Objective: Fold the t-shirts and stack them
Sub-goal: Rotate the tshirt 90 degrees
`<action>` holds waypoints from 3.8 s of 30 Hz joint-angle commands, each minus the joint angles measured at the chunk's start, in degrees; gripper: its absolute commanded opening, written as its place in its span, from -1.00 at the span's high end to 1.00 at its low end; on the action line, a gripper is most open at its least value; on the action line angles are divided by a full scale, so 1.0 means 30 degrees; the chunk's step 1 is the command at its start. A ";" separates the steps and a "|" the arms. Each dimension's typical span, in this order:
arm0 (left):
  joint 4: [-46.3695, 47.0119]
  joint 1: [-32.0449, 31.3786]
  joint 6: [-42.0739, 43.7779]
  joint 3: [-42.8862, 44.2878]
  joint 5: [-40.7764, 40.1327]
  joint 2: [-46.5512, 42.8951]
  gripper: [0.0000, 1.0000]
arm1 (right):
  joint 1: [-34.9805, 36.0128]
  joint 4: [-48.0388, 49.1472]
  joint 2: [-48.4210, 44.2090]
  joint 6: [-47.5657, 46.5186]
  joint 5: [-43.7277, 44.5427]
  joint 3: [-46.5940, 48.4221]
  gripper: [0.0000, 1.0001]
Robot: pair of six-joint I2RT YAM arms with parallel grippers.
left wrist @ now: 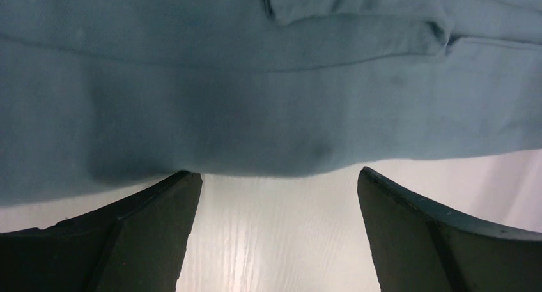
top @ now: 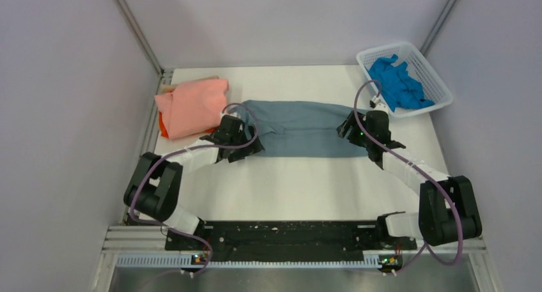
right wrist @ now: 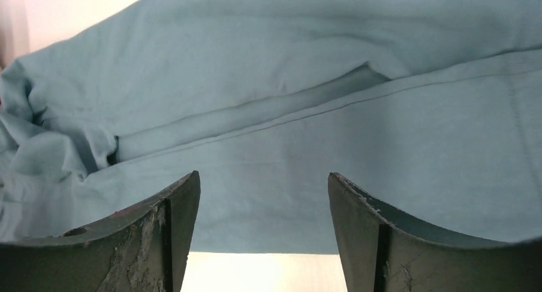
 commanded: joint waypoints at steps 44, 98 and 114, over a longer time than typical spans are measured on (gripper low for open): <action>0.0067 0.0272 -0.0212 1.2983 -0.2088 0.9909 -0.96 | 0.0582 0.4544 0.8430 -0.2381 0.3173 0.5402 -0.48; -0.0789 0.0647 0.2638 1.6620 0.0933 0.7897 -0.98 | 1.4960 -0.7294 -0.6855 0.1468 0.5517 -0.0966 -0.30; 0.1726 -0.1952 0.2262 1.2576 0.2982 0.7107 -0.98 | 1.4906 -0.4954 -0.0148 0.1810 0.3901 -0.1181 0.07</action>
